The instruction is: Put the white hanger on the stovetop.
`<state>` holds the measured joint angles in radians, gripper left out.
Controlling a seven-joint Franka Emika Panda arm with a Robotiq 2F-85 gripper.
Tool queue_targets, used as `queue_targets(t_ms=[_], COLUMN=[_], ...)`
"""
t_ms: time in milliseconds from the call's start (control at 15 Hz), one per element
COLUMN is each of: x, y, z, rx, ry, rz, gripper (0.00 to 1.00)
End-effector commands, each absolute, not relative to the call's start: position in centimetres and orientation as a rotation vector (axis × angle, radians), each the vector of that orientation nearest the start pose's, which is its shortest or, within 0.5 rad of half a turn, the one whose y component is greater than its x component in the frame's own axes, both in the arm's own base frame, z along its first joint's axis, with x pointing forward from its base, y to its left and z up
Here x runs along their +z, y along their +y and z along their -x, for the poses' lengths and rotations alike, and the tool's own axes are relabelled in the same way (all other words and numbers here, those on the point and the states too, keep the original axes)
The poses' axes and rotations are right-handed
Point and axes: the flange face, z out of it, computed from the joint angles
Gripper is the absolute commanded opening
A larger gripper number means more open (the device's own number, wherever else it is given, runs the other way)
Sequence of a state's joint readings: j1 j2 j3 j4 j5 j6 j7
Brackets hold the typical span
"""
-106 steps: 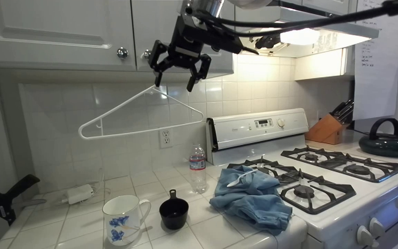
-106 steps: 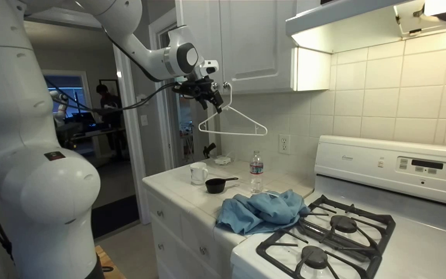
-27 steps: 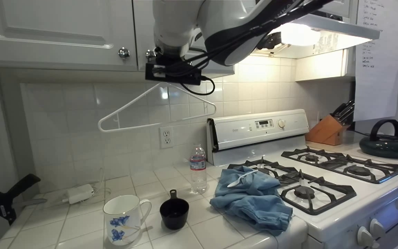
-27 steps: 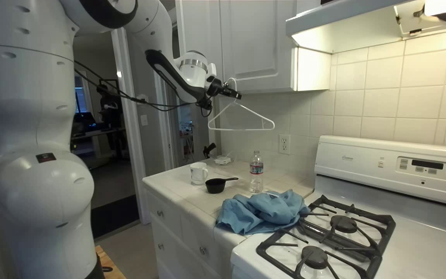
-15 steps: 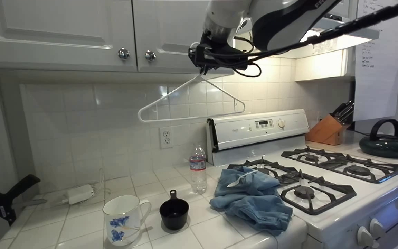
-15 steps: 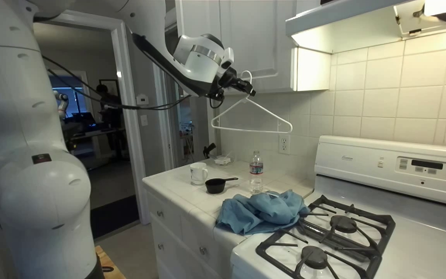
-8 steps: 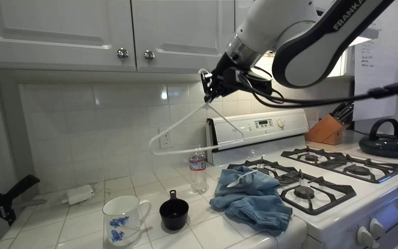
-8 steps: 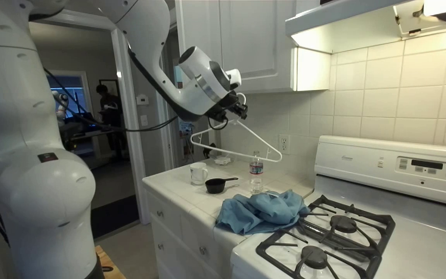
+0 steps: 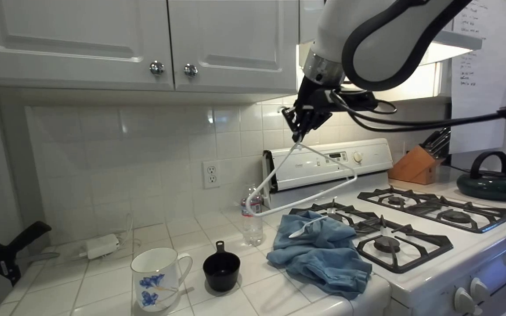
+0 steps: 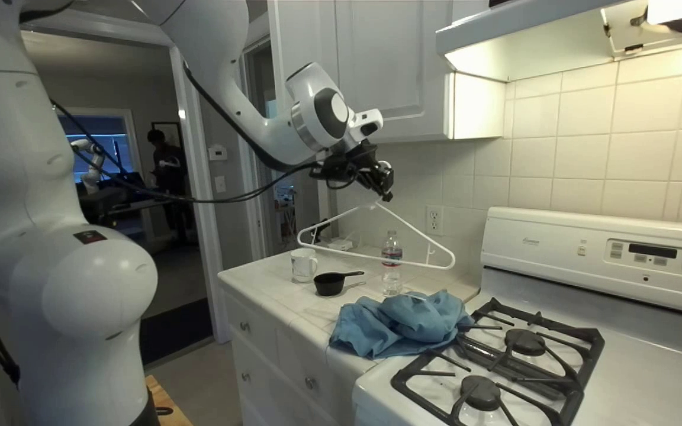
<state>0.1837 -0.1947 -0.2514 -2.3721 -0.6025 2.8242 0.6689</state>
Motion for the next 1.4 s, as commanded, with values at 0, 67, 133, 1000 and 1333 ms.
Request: queue_targets(t_ms=[0, 67, 133, 1000, 1333], x=[49.0, 48.9, 48.7, 36.1, 31.6], y=[-6.4, -7.9, -9.4, -19.4, -22.8], z=[-53.0, -53.4, -53.7, -55.3, -55.6], rx=[-0.965, -0.907, -0.853, -0.074, 0.155], ry=[0.468, 0.505, 0.548, 1.164, 1.357], rz=[3.218, 3.267, 3.310, 3.439, 3.439], gripper=[0.03, 0.03, 0.03, 0.03, 0.03])
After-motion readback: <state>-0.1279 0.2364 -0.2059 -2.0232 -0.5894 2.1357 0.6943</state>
